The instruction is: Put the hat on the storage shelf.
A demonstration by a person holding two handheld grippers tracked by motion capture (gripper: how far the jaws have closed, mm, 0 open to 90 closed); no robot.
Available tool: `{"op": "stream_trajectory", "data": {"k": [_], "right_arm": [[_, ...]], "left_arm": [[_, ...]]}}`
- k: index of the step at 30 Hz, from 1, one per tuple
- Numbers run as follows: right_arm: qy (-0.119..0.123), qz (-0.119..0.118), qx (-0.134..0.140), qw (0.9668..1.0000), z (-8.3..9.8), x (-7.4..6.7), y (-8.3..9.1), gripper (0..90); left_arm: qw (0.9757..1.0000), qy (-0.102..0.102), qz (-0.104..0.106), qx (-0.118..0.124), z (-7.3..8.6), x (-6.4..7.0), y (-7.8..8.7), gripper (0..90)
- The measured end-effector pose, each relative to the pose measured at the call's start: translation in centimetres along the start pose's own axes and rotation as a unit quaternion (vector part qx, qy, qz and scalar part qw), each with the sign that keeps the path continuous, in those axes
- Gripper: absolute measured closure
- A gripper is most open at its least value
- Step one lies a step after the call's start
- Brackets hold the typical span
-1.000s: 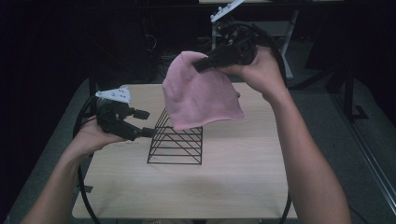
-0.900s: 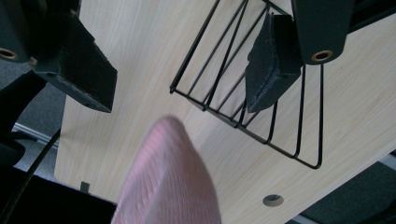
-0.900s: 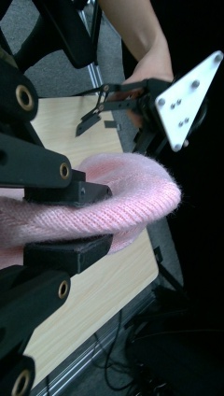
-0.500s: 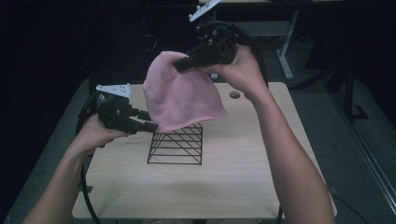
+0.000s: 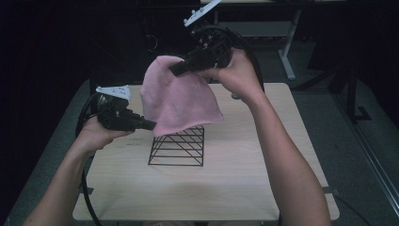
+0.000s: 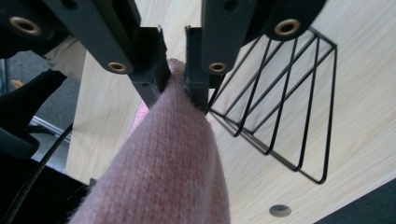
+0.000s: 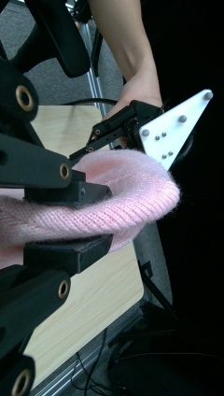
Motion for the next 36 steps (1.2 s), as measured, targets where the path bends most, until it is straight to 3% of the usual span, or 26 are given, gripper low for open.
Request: {"op": "stream_trajectory", "data": {"k": [9, 17, 24, 36], "right_arm": [[-0.024, 0.007, -0.003, 0.9997, 2.0, 1.7, -1.4, 75.0], [-0.047, 0.008, -0.005, 0.9989, 3.6, 2.9, -1.4, 75.0], [-0.05, 0.003, 0.0, 0.9987, 4.5, 2.9, -1.1, 75.0], [-0.04, -0.014, -0.011, 0.9991, 5.0, 1.9, -2.5, 75.0]], "left_arm": [[0.9991, 0.001, -0.033, -0.026, 0.9, -1.3, -0.8, 84.5], [0.9979, -0.004, -0.054, -0.036, 1.0, -1.9, -1.8, 84.3], [0.9976, -0.01, -0.052, -0.045, 1.2, -1.7, -2.5, 84.2], [0.9973, 0.004, -0.055, -0.048, 2.8, -2.3, -2.3, 84.2]]}}
Point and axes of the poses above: each handheld gripper's, and its own axes: y roughly backward along the jaws, z roughly out of its underside, x roughly to its right, the point moved 9 cm from there along -y, roughly forward along the jaws, and after that the axes turned 1 degree about x, right-handed, at the moved point
